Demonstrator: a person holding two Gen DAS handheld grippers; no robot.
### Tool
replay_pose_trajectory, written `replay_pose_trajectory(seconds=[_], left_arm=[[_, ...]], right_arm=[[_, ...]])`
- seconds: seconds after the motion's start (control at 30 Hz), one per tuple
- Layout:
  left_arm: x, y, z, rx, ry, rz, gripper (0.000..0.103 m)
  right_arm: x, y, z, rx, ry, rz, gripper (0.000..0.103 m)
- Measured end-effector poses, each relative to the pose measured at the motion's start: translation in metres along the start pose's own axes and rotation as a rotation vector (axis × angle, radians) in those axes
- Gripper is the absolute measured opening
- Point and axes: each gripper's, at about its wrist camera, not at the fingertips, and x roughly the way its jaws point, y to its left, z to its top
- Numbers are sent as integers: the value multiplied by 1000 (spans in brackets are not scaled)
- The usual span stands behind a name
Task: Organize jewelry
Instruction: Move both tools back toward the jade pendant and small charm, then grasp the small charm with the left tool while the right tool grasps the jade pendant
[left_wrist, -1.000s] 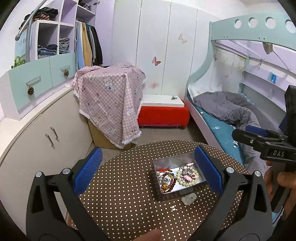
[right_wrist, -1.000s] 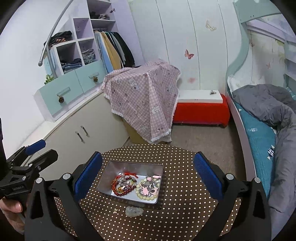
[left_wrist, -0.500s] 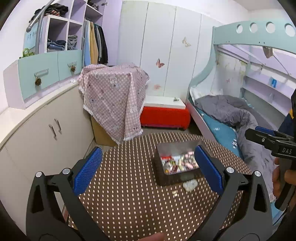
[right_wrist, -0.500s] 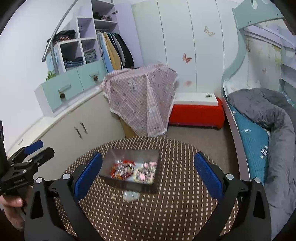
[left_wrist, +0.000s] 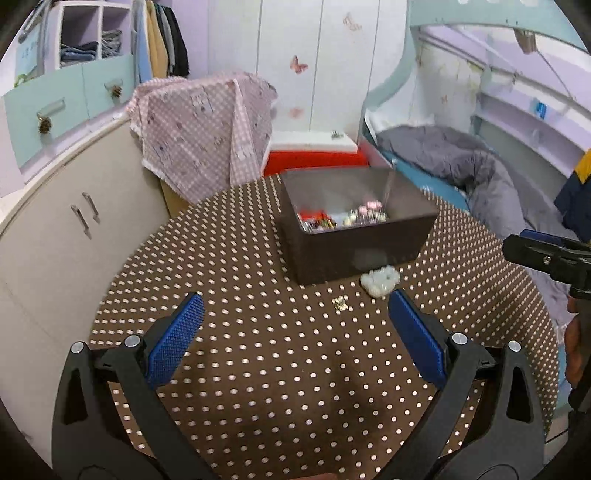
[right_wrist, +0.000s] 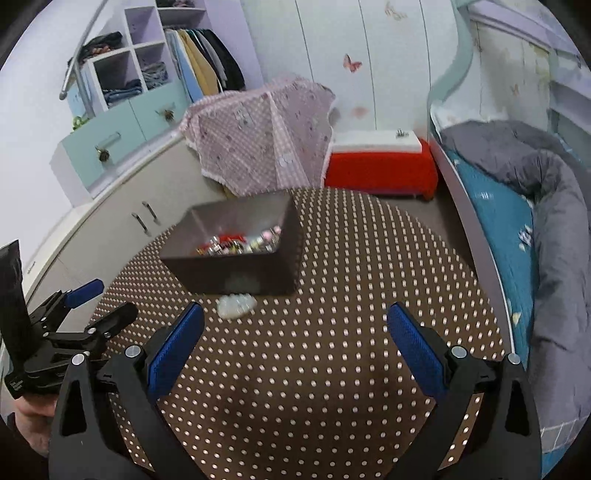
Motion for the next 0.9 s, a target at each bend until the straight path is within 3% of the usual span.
replay_pose_trajectory(seconds=[0.1,0.2,0.3,0.37,0.43,0.5,0.53,0.63,0.9], left_arm=[[20,-5,-2,15,46,-1,96],[43,-9,-6,10,107,-13,87],[60,-11,-9,5,156,-19,71],[63,-12,-7,4,159,-20,68],[65,-12,-4,-5,156,-34,54],[67,-12,-3,-8,153,-33,49],[66,-12,-3,-9,150,-45,35],[65,-6,-4,-16,147,-84,15],[56,10,-14,-6,151,-97,11]], right_arm=[[6,-4,-5,16,20,0,96],[10,-7,-10,28,39,4,96],[14,-9,-14,36,52,7,96],[17,-10,-15,38,61,8,96],[19,-11,-16,36,66,11,96],[24,-9,-16,32,74,15,96],[26,-7,-17,29,76,19,96],[34,1,-17,13,88,29,96],[76,38,-11,-84,139,11,96]])
